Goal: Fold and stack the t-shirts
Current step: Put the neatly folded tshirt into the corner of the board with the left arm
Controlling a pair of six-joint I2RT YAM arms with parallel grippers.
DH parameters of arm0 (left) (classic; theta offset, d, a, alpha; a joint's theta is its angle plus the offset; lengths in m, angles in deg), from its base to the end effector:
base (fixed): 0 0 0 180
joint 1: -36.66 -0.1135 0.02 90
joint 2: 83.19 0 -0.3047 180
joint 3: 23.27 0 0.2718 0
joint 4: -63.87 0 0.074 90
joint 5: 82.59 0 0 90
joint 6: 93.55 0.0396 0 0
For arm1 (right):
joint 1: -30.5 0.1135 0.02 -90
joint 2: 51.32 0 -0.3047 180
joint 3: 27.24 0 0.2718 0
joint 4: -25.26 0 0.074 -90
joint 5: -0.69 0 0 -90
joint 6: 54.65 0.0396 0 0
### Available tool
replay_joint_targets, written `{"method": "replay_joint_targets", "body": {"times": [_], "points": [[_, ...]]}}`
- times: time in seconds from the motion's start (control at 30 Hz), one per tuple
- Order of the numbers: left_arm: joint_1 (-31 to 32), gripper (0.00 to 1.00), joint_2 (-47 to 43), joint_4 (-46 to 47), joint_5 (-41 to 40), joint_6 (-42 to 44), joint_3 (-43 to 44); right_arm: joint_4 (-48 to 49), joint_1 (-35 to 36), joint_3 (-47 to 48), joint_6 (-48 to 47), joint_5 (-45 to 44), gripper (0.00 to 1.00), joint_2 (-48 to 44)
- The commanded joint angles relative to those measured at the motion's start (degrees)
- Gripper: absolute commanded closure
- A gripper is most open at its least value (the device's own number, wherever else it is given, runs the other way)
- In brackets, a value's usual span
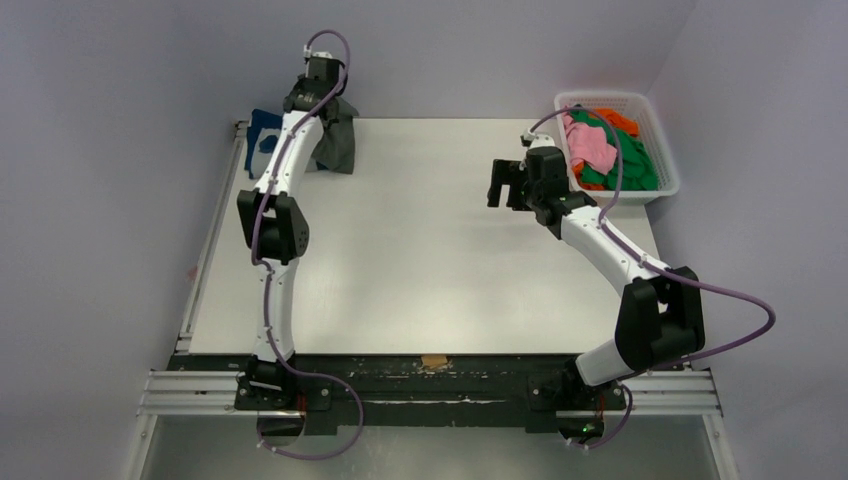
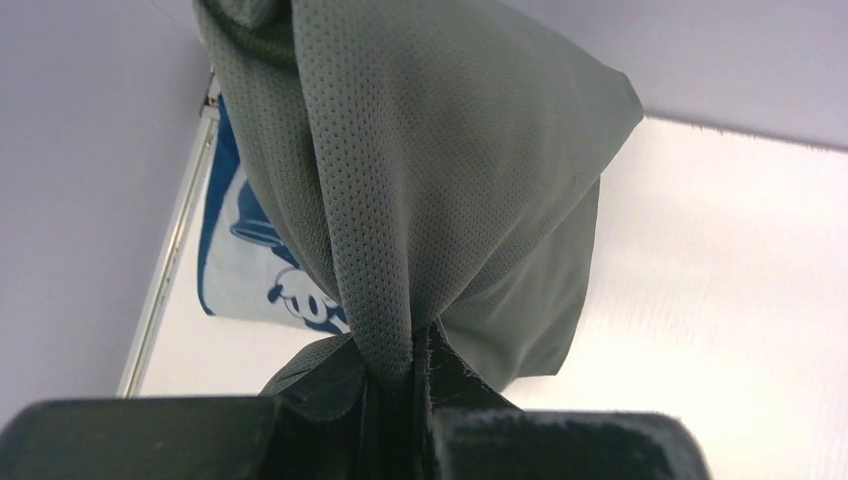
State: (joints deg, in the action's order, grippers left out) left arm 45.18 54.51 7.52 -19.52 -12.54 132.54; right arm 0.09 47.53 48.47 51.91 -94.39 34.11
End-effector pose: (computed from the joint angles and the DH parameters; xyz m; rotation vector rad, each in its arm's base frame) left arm 0.5857 -0.0696 0.3354 -0.2600 2.1610 0.3520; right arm 0.3421 0.1011 0.3065 0.0416 2.1864 0.2368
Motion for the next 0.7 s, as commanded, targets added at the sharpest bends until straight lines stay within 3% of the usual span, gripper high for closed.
{"method": "replay_joint_targets", "body": {"times": [0.0,0.13,0.37,0.67], "points": [[-2.97,1.0,-1.08,6.74,2.49,2.72,3.65,1.36,0.1,-0.03,-0.48,-0.89,0.01,-1.31],[-5.91,1.0,-2.14,8.06,8.89,2.05,3.98,1.41,0.1,0.05,-0.31,-0.31,0.01,-1.15],[-8.46,1.0,-1.28,8.86,13.34,4.32,3.51,1.11,0.1,0.01,-0.2,-0.52,0.01,-1.13],[-12.56,1.0,3.59,9.82,11.84,8.2,3.68,-0.92,0.11,1.63,-0.3,-0.82,0.01,0.15]]}}
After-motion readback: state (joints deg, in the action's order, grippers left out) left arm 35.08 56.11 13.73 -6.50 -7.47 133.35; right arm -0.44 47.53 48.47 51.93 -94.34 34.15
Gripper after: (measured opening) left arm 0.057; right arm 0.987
